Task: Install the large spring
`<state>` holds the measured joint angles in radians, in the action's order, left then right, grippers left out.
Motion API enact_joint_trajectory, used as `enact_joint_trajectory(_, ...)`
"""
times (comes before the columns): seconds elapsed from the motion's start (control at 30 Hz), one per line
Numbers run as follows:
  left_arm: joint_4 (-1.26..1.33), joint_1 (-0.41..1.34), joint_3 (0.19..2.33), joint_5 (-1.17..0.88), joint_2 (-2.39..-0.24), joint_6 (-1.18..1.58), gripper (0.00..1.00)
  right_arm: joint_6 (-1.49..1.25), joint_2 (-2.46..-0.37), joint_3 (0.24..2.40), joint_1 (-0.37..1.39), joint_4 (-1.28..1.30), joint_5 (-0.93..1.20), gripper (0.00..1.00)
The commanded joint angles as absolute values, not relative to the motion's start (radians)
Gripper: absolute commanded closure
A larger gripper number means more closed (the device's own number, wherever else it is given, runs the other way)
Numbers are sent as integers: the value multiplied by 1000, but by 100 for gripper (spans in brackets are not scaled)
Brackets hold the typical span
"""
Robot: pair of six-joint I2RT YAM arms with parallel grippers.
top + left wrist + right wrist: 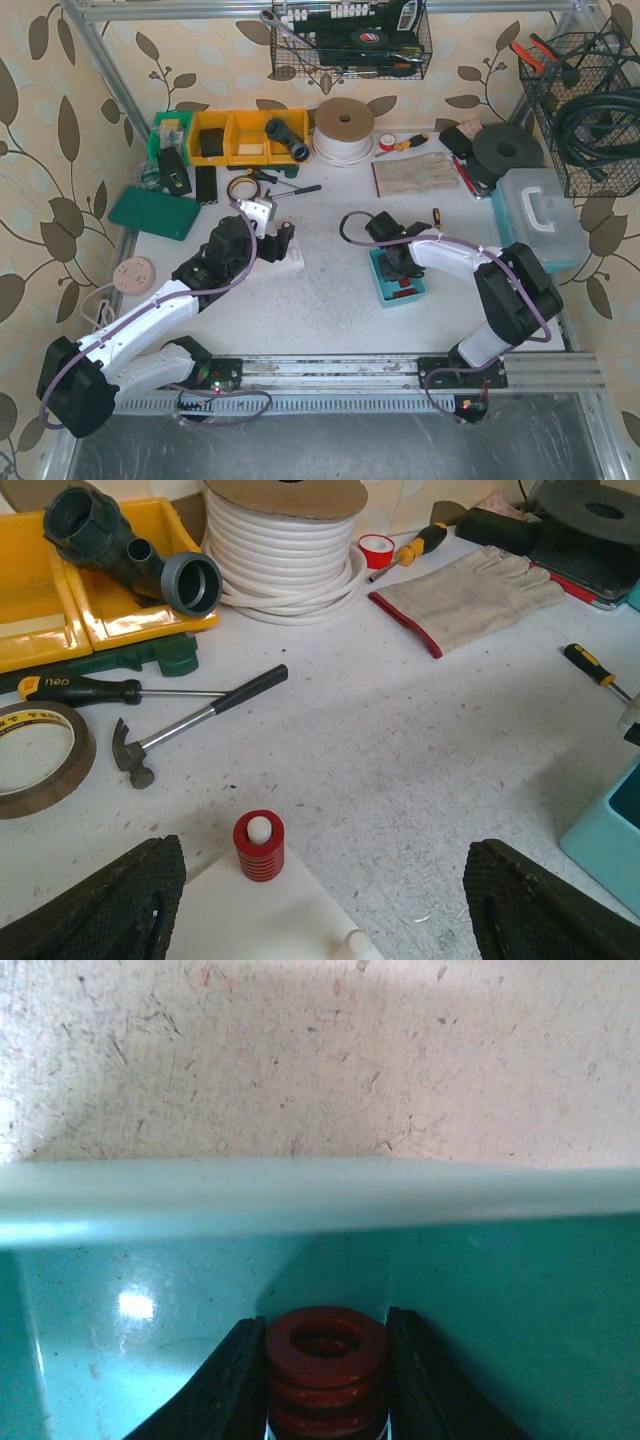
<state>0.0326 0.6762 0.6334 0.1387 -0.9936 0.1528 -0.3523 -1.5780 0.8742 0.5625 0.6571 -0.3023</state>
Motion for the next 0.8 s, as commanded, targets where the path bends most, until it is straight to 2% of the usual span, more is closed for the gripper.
enact_joint_trajectory(0.0,78,687,623,165,-969,135,21,-317,-1550,912,559,655,-291,90)
enact_joint_trajectory(0.4,78,686,623,181,-980,143,19,-245,-1432,891,559,638,-314,94)
enact_joint_trajectory(0.77,92,686,621,145,-994,187,15,-50,-1146,823,620,528,-329,96)
